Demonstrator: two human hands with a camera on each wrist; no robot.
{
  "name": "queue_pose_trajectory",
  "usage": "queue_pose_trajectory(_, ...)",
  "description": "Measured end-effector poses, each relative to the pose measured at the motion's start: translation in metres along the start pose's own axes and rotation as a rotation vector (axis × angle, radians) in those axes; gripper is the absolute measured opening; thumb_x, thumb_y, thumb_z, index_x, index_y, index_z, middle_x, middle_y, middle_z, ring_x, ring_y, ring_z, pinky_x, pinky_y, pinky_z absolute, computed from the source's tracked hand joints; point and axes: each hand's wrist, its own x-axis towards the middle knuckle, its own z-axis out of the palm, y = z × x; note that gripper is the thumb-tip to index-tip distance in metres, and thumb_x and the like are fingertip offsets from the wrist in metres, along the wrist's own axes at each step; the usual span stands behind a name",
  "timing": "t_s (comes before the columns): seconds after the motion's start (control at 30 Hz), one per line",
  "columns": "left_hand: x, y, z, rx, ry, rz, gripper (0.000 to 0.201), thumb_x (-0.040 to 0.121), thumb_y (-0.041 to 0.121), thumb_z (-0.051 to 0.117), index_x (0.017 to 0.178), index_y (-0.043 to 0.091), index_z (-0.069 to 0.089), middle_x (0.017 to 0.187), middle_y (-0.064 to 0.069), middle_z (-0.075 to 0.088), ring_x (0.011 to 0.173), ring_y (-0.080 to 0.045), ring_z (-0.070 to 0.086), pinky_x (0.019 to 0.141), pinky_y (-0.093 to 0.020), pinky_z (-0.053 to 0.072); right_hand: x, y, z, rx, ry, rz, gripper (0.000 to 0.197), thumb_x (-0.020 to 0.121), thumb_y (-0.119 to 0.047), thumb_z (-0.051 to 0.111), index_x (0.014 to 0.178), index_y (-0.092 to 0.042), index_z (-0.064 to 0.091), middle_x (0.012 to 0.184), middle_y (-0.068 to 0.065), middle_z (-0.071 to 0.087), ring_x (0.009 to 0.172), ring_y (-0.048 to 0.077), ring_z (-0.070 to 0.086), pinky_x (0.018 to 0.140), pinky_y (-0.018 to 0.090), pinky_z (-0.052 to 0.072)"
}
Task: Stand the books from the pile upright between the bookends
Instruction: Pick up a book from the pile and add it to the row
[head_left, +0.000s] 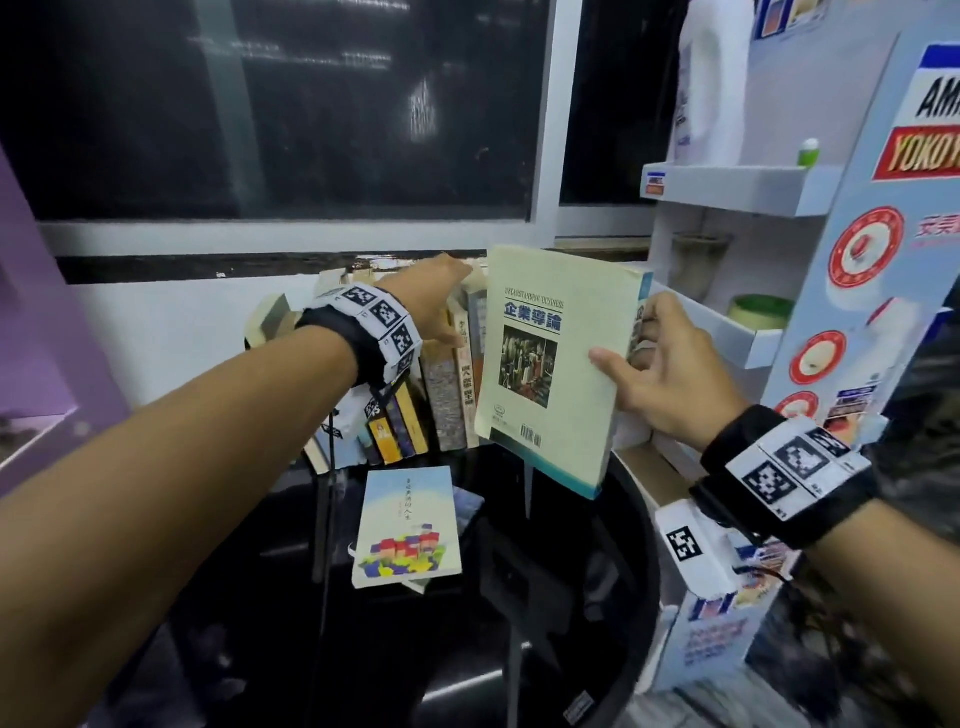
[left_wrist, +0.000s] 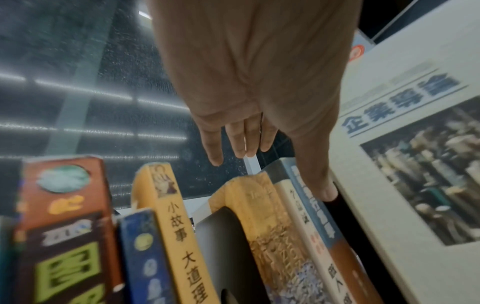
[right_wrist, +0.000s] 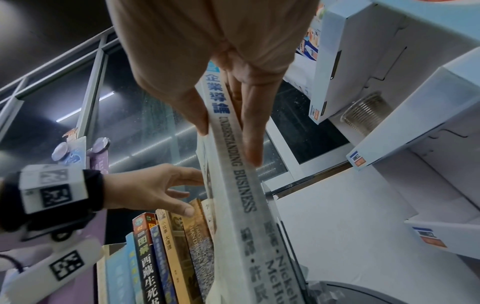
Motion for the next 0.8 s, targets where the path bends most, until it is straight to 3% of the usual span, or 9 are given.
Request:
queue_pose_trajectory(0.2,0.029,0.001,0.019,-0.021,-0.014,0.018,0.08,0.062,0.044,0.091,0.125,0.014,0.052,0.131,-0.008,0.055,0.121,-0.03,0.054,0.103,-0.046,0.045,0.0,0.005,-0.003,-0.001,0.009,0.007,0.039,0.089,-0.022,0.073,0.114,-0.021,0.042,0.105,-0.02,0.06,0.102,0.013,0.066,0.086,0.036,0.058)
queue_pose_trajectory(0.37,0.039,-0.002,0.031,0.006,-0.017,0.023,0.111,0.067,0.04,0.089,0.153,0.01,0.025,0.159,-0.011,0.029,0.145,-0.031,0.031,0.114,-0.052,0.035,0.003,0.011,-0.002,-0.046,0.035,0.005,0.04,0.089,-0.024,0.073,0.116,-0.017,0.043,0.113,-0.009,0.064,0.099,0.013,0.067,0.085,0.04,0.059)
queue_pose_trajectory(0.53,0.041,-0.003,0.036,-0.011,-0.023,0.007,0.104,0.068,0.041,0.088,0.148,0.009,0.03,0.152,-0.011,0.039,0.138,-0.03,0.039,0.11,-0.052,0.039,0.004,0.014,0.001,-0.074,0.051,0.015,0.042,0.089,-0.026,0.072,0.118,-0.013,0.044,0.111,-0.012,0.06,0.098,0.012,0.065,0.082,0.036,0.059)
queue_pose_trajectory(0.67,0.042,-0.005,0.04,-0.047,-0.017,0.009,0.103,0.07,0.039,0.088,0.149,0.009,0.029,0.15,-0.011,0.041,0.139,-0.03,0.038,0.113,-0.049,0.036,0.006,0.016,0.003,-0.071,0.065,0.003,0.043,0.09,-0.024,0.071,0.12,-0.01,0.044,0.112,-0.013,0.059,0.096,0.006,0.062,0.076,0.02,0.055)
queue_pose_trajectory(0.8,0.042,-0.005,0.04,-0.065,-0.009,0.006,0.102,0.071,0.037,0.087,0.149,0.007,0.029,0.151,-0.012,0.04,0.139,-0.03,0.037,0.114,-0.043,0.033,0.01,0.015,0.005,-0.083,0.079,0.0,0.043,0.091,-0.024,0.071,0.12,-0.008,0.043,0.113,-0.013,0.059,0.097,0.005,0.06,0.073,0.013,0.051)
